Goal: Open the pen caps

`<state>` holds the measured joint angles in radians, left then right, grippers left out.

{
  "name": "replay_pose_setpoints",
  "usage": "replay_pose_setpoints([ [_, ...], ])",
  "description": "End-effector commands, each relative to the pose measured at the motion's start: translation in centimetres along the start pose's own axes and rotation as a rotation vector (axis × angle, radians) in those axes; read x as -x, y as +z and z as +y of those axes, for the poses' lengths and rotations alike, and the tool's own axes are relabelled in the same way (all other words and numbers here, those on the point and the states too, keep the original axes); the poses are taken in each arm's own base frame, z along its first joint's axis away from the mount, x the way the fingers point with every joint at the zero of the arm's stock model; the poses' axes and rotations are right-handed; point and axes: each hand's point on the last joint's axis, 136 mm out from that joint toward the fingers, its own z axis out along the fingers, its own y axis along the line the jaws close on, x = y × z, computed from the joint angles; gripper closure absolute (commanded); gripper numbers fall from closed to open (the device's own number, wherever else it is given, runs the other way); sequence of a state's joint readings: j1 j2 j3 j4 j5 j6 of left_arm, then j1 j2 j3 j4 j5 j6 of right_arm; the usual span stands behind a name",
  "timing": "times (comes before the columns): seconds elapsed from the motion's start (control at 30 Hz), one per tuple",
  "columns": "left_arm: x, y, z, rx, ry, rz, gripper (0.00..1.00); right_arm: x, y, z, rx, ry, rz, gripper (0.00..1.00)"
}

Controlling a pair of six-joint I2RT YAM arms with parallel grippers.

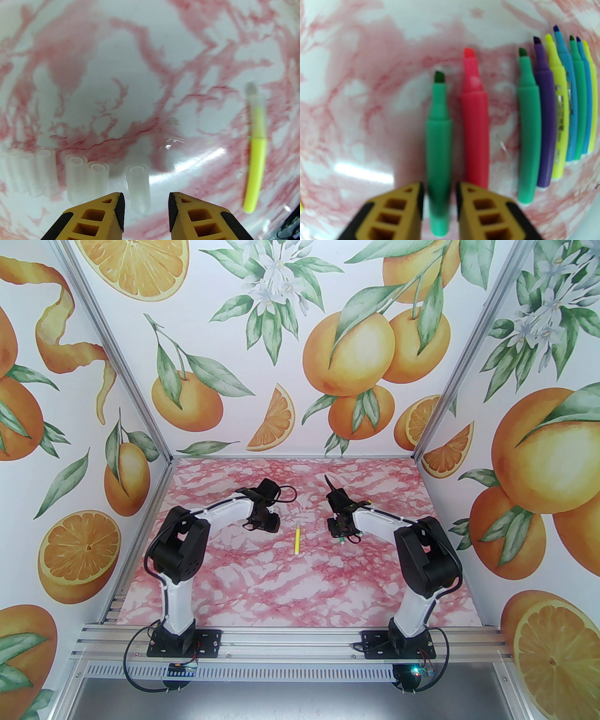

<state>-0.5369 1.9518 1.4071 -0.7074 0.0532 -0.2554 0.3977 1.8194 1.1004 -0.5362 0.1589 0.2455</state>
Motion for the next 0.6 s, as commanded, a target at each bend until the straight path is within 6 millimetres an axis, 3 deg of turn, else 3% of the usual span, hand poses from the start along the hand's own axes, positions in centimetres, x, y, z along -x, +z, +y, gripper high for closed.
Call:
replay_pose_setpoints([
  [0.0, 1.3, -2.6, -0.6, -0.041, 0.001, -0.077, 0.62, 1.1, -1.4, -0.6, -0.009, -0.002, -0.045, 0.70],
  [0.17, 1.6, -4.0, -1.0, -0.064, 0.007, -0.123, 0.61, 1.6, -3.3, -0.2, 0.029, -0.002, -0.098, 0.67],
  [0.3, 1.8, -4.8, -0.6, -0.044, -0.002, -0.161, 0.51, 1.9, -4.6, 0.6, 0.077, 0.006, -0.132, 0.63],
  [0.57, 1.9, -7.0, 0.3, -0.042, -0.022, -0.262, 0.33, 1.8, -7.2, 5.8, 0.213, -0.080, -0.218, 0.56],
])
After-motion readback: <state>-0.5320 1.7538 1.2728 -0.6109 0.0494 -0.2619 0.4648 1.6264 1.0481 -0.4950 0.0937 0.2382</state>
